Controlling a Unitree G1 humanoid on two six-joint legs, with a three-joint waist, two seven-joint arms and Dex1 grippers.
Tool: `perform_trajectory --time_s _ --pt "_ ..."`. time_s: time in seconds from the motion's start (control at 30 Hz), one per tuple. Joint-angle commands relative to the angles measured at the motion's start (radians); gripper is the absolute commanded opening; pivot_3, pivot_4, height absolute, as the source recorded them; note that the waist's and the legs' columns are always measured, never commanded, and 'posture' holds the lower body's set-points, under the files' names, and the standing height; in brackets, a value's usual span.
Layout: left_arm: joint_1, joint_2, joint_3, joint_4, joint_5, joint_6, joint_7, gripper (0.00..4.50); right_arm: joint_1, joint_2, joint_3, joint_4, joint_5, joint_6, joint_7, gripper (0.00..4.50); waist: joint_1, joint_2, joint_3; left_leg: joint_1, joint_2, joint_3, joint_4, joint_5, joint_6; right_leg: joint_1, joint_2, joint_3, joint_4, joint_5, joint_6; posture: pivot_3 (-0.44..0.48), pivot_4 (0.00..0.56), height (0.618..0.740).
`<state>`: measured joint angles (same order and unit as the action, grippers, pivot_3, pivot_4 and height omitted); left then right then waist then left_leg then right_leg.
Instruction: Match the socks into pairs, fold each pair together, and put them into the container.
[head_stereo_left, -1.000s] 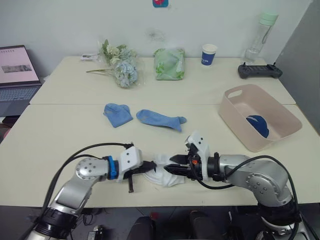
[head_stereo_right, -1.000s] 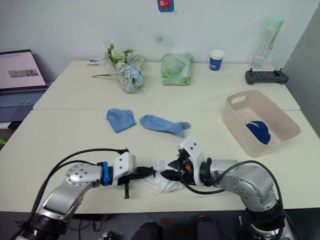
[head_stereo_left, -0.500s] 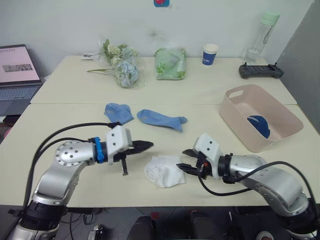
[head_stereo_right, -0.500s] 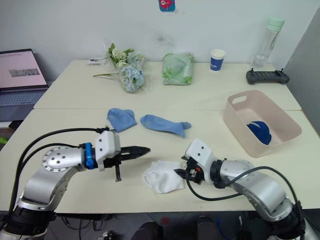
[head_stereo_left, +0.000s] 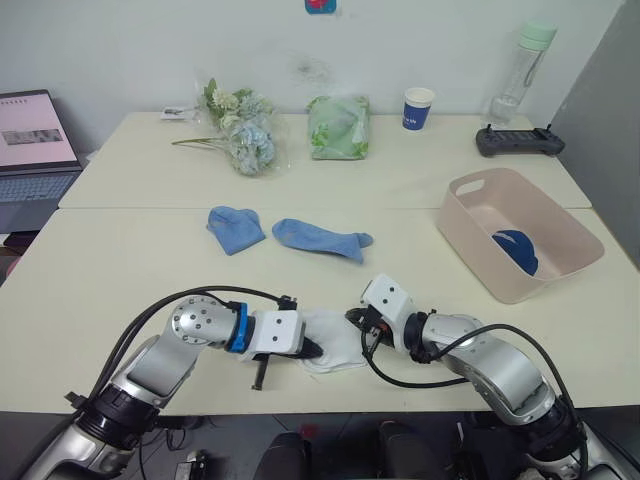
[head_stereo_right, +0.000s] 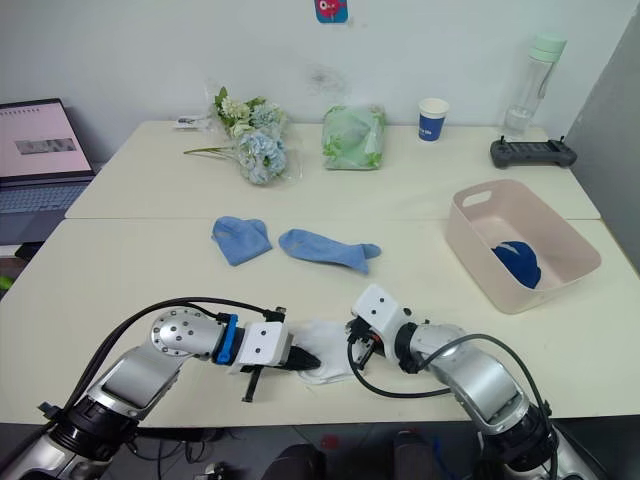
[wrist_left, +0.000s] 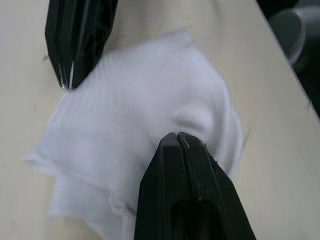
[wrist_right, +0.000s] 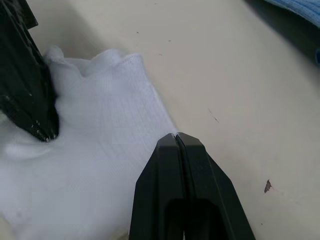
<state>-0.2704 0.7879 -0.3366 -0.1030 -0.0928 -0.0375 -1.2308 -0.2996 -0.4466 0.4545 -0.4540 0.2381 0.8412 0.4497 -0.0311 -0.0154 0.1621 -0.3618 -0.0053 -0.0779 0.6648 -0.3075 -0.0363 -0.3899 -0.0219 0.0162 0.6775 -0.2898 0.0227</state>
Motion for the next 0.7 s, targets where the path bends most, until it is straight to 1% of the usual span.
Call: perform_trajectory --time_s 0.03,0.07,0.13,0.2,0.23,0.3,0.37,0.43,0.57,0.63,0.7 --pt "0.019 0.032 0.025 0.058 0.033 -0.057 0.002 0.0 -0.004 0.004 -0.032 -0.009 -0.026 -0.017 -0.009 0.05 0.0 0.0 0.0 0.0 0.0 0.0 0.0 0.0 0.0 0.0 0.0 0.0 0.0 0.0 0.0 0.0 0.15 0.74" --pt "0.025 0.032 0.034 0.054 0.018 -0.058 0.001 0.0 -0.002 0.002 -0.04 -0.011 -0.032 -0.03 -0.007 0.05 0.0 0.0 0.0 0.0 0.0 0.0 0.0 0.0 0.0 0.0 0.0 0.0 0.0 0.0 0.0 0.0 0.15 0.74" --pt "0.036 0.02 0.066 0.019 -0.051 -0.013 -0.003 0.0 0.007 0.006 -0.073 -0.026 -0.017 -0.071 0.012 0.05 -0.001 0.0 0.0 0.0 0.0 0.0 0.0 0.0 0.0 0.0 0.0 0.0 0.0 0.0 0.0 0.0 0.15 0.74" --pt "0.025 0.018 0.124 -0.098 -0.197 0.169 0.008 0.0 0.032 -0.021 -0.126 -0.089 0.046 -0.1 0.085 0.05 -0.001 0.0 0.001 0.0 0.0 0.0 0.0 0.0 0.0 0.0 0.0 0.0 0.0 0.0 0.0 0.0 0.15 0.74" --pt "0.014 0.019 0.143 -0.143 -0.243 0.241 0.016 0.0 0.042 -0.04 -0.139 -0.113 0.068 -0.101 0.118 0.05 -0.001 0.0 0.002 -0.001 0.0 -0.001 0.0 0.0 0.0 0.0 0.0 -0.001 0.0 0.0 0.0 0.0 0.15 0.74" --pt "-0.005 0.021 0.152 -0.193 -0.269 0.311 0.023 0.0 0.051 -0.066 -0.138 -0.13 0.089 -0.111 0.169 0.05 0.002 -0.001 0.002 -0.002 0.0 -0.002 0.0 0.0 0.0 0.0 0.0 -0.002 0.0 0.0 0.001 0.0 0.15 0.74" --pt "-0.019 0.01 0.145 -0.214 -0.271 0.353 0.033 0.0 0.05 -0.075 -0.119 -0.125 0.091 -0.122 0.196 0.05 0.001 -0.001 0.002 -0.001 0.0 -0.001 0.0 0.0 0.0 0.0 0.0 -0.001 0.0 0.0 0.001 0.0 0.15 0.74" --pt "-0.038 -0.014 0.121 -0.205 -0.248 0.368 0.05 0.0 0.043 -0.078 -0.08 -0.11 0.082 -0.128 0.225 0.05 0.001 -0.001 0.002 0.0 -0.001 -0.001 0.0 0.0 0.0 0.001 0.001 -0.001 0.0 0.0 0.001 0.0 0.15 0.74" --pt "-0.05 -0.046 0.039 -0.091 -0.107 0.269 0.07 0.0 0.029 -0.072 0.01 -0.038 0.048 -0.158 0.282 0.05 -0.001 -0.001 0.002 0.0 0.0 0.0 0.0 0.0 0.0 0.0 0.002 -0.001 0.001 0.0 0.001 0.0 0.15 0.74" --pt "-0.051 -0.059 0.016 -0.031 -0.048 0.212 0.091 0.0 0.023 -0.071 0.04 -0.002 0.034 -0.17 0.305 0.05 -0.001 -0.001 0.002 0.0 0.0 0.0 0.0 0.0 0.0 0.0 0.002 -0.001 0.001 0.0 0.001 0.0 0.15 0.74" --pt "-0.046 -0.065 0.013 -0.003 -0.029 0.199 0.1 0.0 0.023 -0.08 0.057 0.016 0.029 -0.182 0.332 0.05 0.0 -0.001 0.002 0.0 0.0 -0.001 0.0 0.0 0.0 0.0 0.002 -0.001 0.001 0.0 0.0 0.0 0.15 0.74"
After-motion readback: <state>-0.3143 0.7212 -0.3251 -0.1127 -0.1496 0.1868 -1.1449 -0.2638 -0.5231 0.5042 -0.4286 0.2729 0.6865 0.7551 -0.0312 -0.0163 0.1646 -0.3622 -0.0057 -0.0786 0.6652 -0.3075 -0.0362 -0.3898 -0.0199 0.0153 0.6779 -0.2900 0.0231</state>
